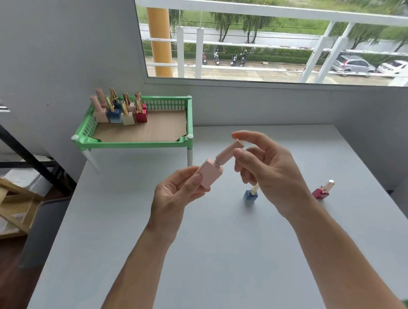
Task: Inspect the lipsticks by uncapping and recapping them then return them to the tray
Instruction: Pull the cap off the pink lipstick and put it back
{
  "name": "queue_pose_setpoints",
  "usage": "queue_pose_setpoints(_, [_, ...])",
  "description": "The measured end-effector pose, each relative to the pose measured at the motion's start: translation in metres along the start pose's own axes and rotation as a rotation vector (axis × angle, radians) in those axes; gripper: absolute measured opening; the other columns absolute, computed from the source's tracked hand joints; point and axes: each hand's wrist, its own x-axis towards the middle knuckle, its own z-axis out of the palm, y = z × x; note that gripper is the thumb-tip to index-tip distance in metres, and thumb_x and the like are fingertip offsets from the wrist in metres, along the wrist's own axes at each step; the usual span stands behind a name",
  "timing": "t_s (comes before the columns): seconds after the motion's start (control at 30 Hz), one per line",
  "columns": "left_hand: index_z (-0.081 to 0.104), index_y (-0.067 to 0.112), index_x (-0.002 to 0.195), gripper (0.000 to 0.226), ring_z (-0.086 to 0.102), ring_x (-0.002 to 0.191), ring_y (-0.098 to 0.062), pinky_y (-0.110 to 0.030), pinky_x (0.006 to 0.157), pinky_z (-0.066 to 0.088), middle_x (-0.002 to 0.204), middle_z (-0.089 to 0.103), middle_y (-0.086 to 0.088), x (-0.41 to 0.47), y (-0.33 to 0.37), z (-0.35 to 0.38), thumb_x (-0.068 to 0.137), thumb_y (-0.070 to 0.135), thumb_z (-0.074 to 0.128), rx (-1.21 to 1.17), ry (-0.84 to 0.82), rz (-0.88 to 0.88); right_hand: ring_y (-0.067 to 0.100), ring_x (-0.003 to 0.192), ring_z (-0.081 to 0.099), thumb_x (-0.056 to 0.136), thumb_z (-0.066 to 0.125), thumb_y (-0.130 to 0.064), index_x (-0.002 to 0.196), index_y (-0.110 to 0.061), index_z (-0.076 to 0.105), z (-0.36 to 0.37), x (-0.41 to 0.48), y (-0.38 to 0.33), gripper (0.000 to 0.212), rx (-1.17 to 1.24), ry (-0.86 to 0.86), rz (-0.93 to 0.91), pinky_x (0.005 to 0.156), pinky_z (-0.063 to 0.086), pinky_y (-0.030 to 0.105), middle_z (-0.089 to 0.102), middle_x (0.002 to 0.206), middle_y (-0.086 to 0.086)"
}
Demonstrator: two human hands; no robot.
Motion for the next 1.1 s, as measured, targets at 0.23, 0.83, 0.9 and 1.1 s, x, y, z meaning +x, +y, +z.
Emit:
queue_pose_setpoints(0.23, [0.076,0.021,0.09,0.018,0.071,0.072,-0.018,-0.024,0.069,0.055,0.085,0.075,-0.004,0.0,0.008,0.001,0.075,0.025,0.067,-0.022,-0.001,0.01,0.013,0.047,0.051,0.091,0.057,-0.008,0.093,-0.017,0.066,0.004,0.001,-0.005,0.013,0.075,0.025,-0.03,0.049,0.038,0.018,0.06,0.058,-0.002])
queue_pose_setpoints(0.83, [0.076,0.023,0.09,0.018,0.07,0.071,-0.017,-0.024,0.069,0.055,0.087,0.076,-0.004,-0.006,0.017,0.001,0.075,0.026,0.067,-0.019,-0.013,0.028,0.012,0.043,0.045,0.083,0.069,-0.028,0.073,-0.017,0.061,0.018,0.002,-0.003,0.017,0.07,0.131,0.013,0.044,0.038,0.017,0.056,0.052,-0.003])
queue_pose_setpoints(0.9, [0.076,0.023,0.09,0.019,0.07,0.072,-0.017,-0.024,0.07,0.055,0.088,0.076,-0.005,-0.007,0.017,0.001,0.074,0.027,0.067,-0.016,-0.014,0.024,0.013,0.044,0.046,0.077,0.071,-0.038,0.075,-0.02,0.062,0.017,0.001,-0.003,0.02,0.056,0.125,0.039,0.044,0.037,0.016,0.057,0.054,-0.002])
queue_pose_setpoints(1.1, [0.075,0.021,0.091,0.019,0.07,0.071,-0.017,-0.024,0.07,0.055,0.088,0.075,-0.006,-0.007,0.018,0.002,0.075,0.026,0.067,-0.014,-0.01,0.021,0.014,0.045,0.047,0.081,0.06,-0.023,0.087,-0.017,0.065,0.014,-0.004,-0.004,0.009,0.099,0.078,0.004,0.047,0.038,0.016,0.057,0.056,-0.001])
